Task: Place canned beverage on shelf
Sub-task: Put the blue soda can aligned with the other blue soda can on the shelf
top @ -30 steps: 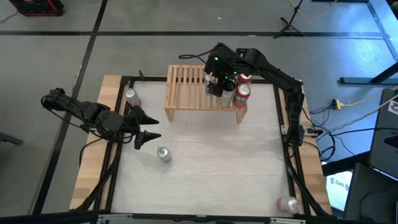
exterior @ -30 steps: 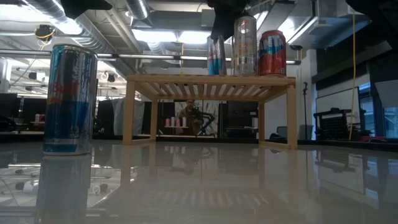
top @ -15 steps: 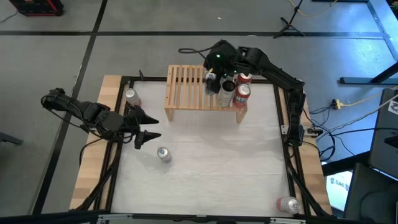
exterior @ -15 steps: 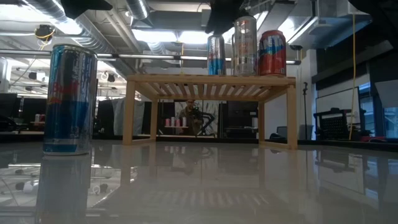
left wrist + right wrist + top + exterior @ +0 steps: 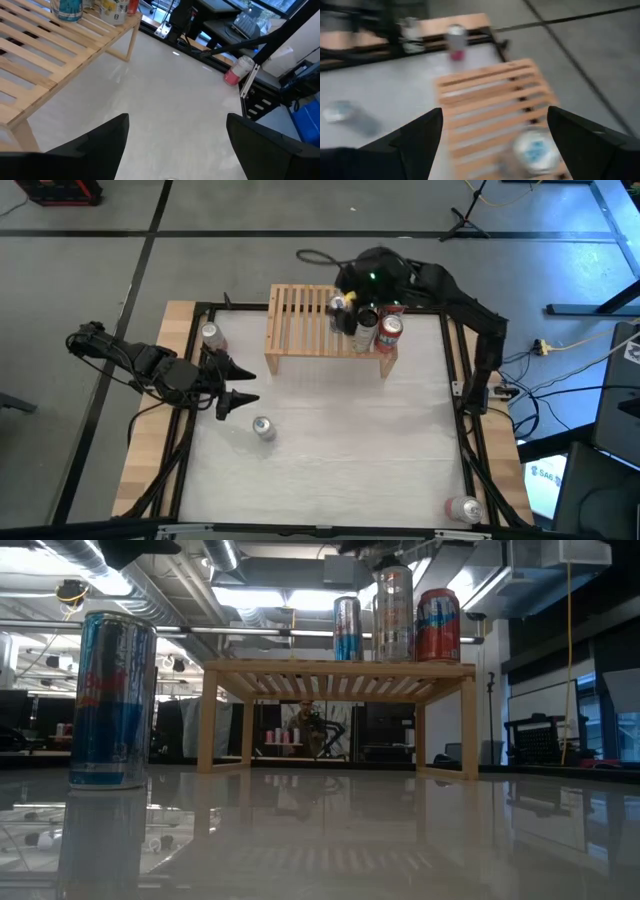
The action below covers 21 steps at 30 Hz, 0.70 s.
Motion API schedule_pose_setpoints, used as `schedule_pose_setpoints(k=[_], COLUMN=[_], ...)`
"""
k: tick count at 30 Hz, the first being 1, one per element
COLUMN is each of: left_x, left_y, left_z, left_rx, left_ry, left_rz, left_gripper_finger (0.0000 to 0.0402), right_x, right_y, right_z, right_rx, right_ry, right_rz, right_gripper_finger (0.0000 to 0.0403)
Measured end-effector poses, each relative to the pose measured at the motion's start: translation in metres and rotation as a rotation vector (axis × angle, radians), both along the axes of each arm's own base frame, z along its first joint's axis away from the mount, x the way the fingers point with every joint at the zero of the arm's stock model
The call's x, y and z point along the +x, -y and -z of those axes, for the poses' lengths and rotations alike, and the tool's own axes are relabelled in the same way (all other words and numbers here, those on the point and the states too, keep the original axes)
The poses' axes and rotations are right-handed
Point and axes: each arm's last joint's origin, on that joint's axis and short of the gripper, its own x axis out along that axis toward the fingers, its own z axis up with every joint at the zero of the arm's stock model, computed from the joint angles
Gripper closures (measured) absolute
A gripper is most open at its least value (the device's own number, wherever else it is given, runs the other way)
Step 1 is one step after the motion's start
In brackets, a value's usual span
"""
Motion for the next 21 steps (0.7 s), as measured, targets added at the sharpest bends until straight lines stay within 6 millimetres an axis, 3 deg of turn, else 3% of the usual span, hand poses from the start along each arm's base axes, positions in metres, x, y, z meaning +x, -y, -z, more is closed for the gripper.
schedule_pose_setpoints(k=[6, 12, 16, 21], left_x=[-0.001, -0.01, -0.02, -0.031], left_y=[0.002, 0.01, 0.017, 0.026], left_z=[0.003, 0.014, 0.022, 0.043], left_rx=[-0.018, -0.13, -0.191, -0.262], left_ry=[-0.044, -0.174, -0.281, -0.422], left_rz=[0.064, 0.132, 0.125, 0.092], left_gripper_finger=[0.0077, 0.0077, 0.0077, 0.0077], right_x=[0.007, 0.023, 0.034, 0.056], right_y=[-0.061, -0.118, -0.139, -0.152], right_z=[-0.003, 0.015, 0.031, 0.052], right_rx=[0.112, 0.117, 0.096, 0.099], right_ry=[0.035, 0.002, -0.026, -0.032], right_rz=[-0.138, -0.243, -0.277, -0.295], right_gripper_finger=[0.0054, 0.0054, 0.0054, 0.0054])
